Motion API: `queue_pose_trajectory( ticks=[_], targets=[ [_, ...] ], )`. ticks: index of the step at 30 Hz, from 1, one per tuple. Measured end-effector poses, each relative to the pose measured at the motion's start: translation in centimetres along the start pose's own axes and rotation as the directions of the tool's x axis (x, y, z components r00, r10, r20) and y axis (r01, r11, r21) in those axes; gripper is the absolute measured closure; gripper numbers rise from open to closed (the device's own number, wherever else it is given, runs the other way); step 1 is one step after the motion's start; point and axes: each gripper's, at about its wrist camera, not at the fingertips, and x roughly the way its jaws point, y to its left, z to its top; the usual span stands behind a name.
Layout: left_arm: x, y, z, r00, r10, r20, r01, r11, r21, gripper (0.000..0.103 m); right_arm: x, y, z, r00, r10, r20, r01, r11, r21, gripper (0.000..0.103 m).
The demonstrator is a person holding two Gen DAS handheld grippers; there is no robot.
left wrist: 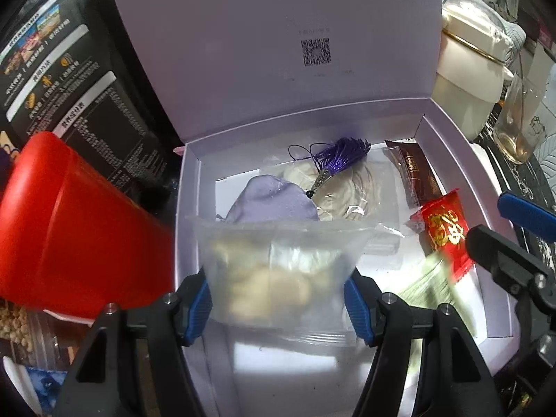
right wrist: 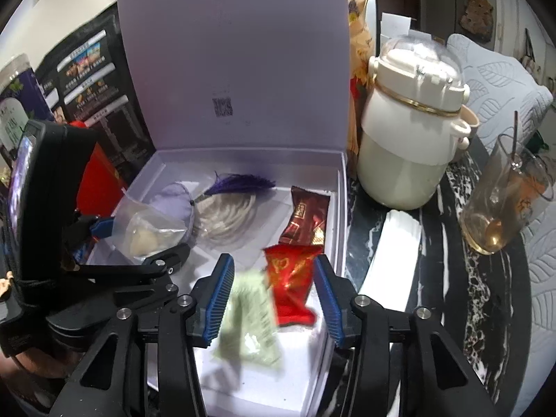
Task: Organize soft objects
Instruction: 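Open both grippers to release the zip bag and green sachet in the box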
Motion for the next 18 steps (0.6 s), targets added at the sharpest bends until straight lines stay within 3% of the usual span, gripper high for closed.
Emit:
queue_pose_trajectory(
  ticks=[2,4,5,18],
  targets=[
    [-0.4,-0.1,0.1,1.000,-0.005,0.006,0.005,1.000,0.000,0.032,-0.9,0.0,0.1,1.000,0.000,0.010,0.000,1.000,-0.003,0.055],
    [-1.1,-0.2,0.1,1.000,-0.010,0.023,0.010,1.000,0.000,0.015,-1.3,0.0,0.2,1.000,-0.009,0.019,0.009,1.000,-0.005,0.055],
    [-1.5,-0.2,0.0,0.999,-0.013,0.036,0.013,1.000,-0.002,0.012,-1.9,-0.1,0.2,1.000,-0.015,0.026,0.015,1.000,-0.004,0.055],
    [-8.1,-0.3,0.7,0.991,-0.014,0.134,0.015,1.000,-0.009,0.011,-7.2,-0.1,0.5,0.993,-0.046,0.106,0.047,0.999,-0.001,0.055]
  ],
)
